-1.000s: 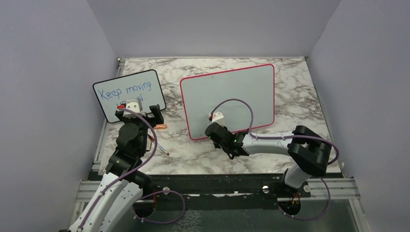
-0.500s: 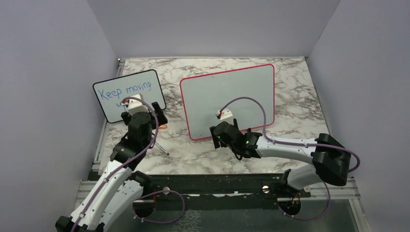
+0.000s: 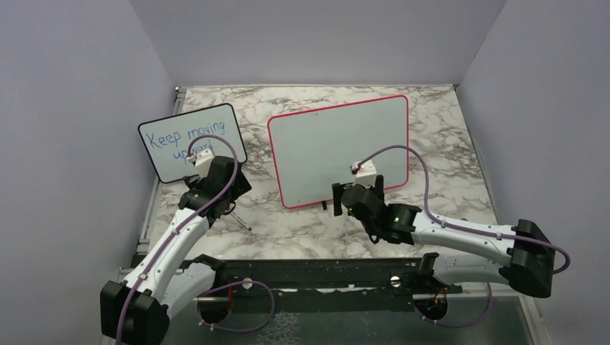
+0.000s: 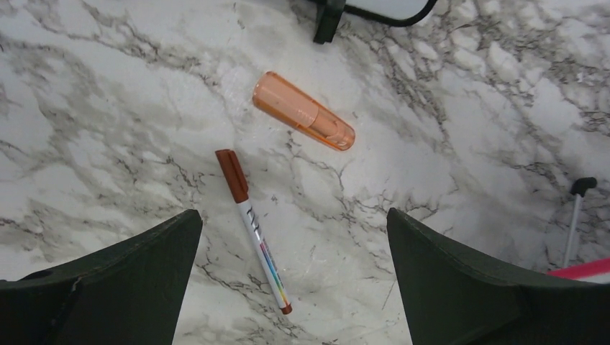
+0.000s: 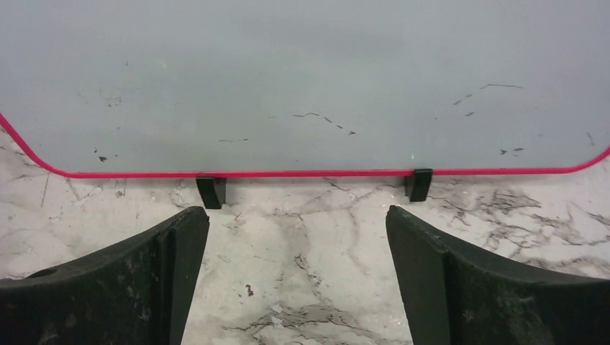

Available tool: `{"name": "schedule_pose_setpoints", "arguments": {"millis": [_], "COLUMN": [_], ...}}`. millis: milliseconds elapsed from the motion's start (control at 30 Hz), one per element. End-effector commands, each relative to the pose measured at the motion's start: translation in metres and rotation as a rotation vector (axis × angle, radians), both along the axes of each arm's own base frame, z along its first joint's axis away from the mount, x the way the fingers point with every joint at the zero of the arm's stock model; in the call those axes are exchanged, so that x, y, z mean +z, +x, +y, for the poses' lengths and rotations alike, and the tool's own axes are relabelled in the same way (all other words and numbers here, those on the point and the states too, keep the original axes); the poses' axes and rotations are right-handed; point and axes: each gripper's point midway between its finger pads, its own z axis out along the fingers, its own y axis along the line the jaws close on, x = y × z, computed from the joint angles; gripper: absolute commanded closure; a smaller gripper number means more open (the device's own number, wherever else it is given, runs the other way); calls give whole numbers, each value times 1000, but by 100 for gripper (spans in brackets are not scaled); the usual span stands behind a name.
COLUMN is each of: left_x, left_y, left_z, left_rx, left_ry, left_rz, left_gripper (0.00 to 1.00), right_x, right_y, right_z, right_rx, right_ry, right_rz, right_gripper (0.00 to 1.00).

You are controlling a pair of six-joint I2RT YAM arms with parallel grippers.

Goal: Write a sentence on the whiteboard
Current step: Move the whiteboard to the center of the board, then open the whiteboard marker at the center of the board.

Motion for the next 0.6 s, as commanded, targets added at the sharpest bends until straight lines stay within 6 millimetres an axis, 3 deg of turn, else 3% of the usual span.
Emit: {"name": "schedule_pose_setpoints", "arguments": {"millis": [0,400,567], "left_x": [-20,-69,-88], "left_y": [-17,-25,-32], "left_z": [-2,-5,-9], "left_rx": [67,112,125], "left_ry": [-64,-66,-90], "left_rz": [143,334,392], "left_gripper": [1,2,16], "right_x": [17,31,37], "right_y": [2,4,7], "right_z": [-25,-38,-44], "right_rx": [-97,-145,-172], "right_ry": [46,88,72], "right_rz": [-88,-153,-179], "right_gripper": [1,0,0]}}
